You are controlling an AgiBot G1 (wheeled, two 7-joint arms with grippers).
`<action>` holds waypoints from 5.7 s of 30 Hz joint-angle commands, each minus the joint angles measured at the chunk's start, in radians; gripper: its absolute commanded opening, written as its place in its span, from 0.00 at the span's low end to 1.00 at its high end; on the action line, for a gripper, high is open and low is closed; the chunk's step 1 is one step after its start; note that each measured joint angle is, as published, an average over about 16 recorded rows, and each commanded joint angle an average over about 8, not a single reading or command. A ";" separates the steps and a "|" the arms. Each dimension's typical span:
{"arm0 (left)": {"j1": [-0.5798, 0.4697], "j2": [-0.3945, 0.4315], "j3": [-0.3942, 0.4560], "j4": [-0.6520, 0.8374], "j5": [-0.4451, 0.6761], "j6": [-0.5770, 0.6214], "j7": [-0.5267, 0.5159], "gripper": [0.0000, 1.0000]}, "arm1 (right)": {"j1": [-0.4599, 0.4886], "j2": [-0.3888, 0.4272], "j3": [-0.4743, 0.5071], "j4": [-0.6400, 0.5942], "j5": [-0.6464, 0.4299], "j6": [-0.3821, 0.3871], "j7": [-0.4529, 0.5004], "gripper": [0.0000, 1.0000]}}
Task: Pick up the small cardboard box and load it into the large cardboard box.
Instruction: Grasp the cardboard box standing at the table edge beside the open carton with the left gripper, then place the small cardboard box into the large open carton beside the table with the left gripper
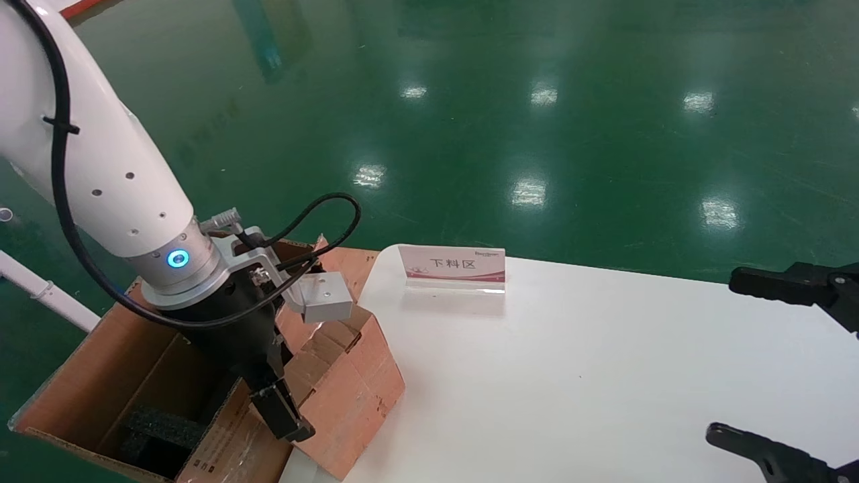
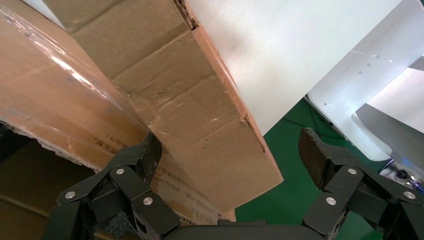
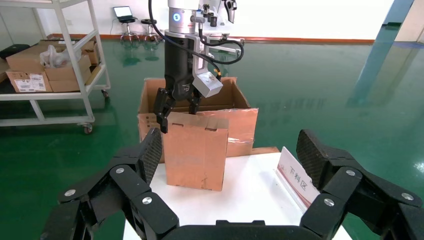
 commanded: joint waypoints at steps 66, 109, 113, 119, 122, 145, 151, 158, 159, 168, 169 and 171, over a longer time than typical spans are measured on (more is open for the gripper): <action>-0.036 0.062 0.094 0.002 -0.009 0.004 -0.064 0.00 | 0.000 0.001 -0.002 0.000 0.002 0.001 -0.001 1.00; -0.421 -0.051 0.073 0.296 -0.158 0.076 0.118 0.00 | 0.001 0.001 -0.003 -0.001 0.002 0.001 -0.002 0.00; -0.506 -0.050 0.118 0.391 -0.186 0.080 0.172 0.00 | 0.001 0.001 -0.003 -0.001 0.002 0.001 -0.002 0.00; -0.600 -0.060 0.208 0.489 -0.197 0.079 0.251 0.00 | 0.001 0.001 -0.004 -0.001 0.003 0.001 -0.002 0.00; -0.627 -0.068 0.243 0.532 -0.173 0.078 0.288 0.00 | 0.001 0.001 -0.004 -0.001 0.003 0.001 -0.002 0.00; -0.707 -0.092 0.694 0.632 -0.154 0.145 0.436 0.00 | 0.001 0.002 -0.005 -0.001 0.004 0.002 -0.003 0.00; -0.693 -0.099 0.838 0.605 -0.302 0.145 0.409 0.00 | 0.001 0.002 -0.006 -0.001 0.004 0.002 -0.003 0.18; -0.671 -0.091 0.966 0.603 -0.407 0.127 0.413 0.00 | 0.002 0.002 -0.006 -0.001 0.004 0.002 -0.003 1.00; -0.661 -0.091 0.974 0.605 -0.413 0.119 0.414 0.00 | 0.002 0.002 -0.006 -0.001 0.004 0.002 -0.003 1.00; -0.587 -0.101 0.956 0.634 -0.411 0.066 0.398 0.00 | 0.002 0.003 -0.007 -0.001 0.005 0.003 -0.004 1.00; -0.583 -0.103 0.953 0.635 -0.409 0.064 0.394 0.00 | 0.002 0.003 -0.007 -0.001 0.005 0.003 -0.004 1.00; -0.575 -0.107 0.948 0.635 -0.404 0.060 0.385 0.00 | 0.002 0.003 -0.007 -0.001 0.005 0.003 -0.004 1.00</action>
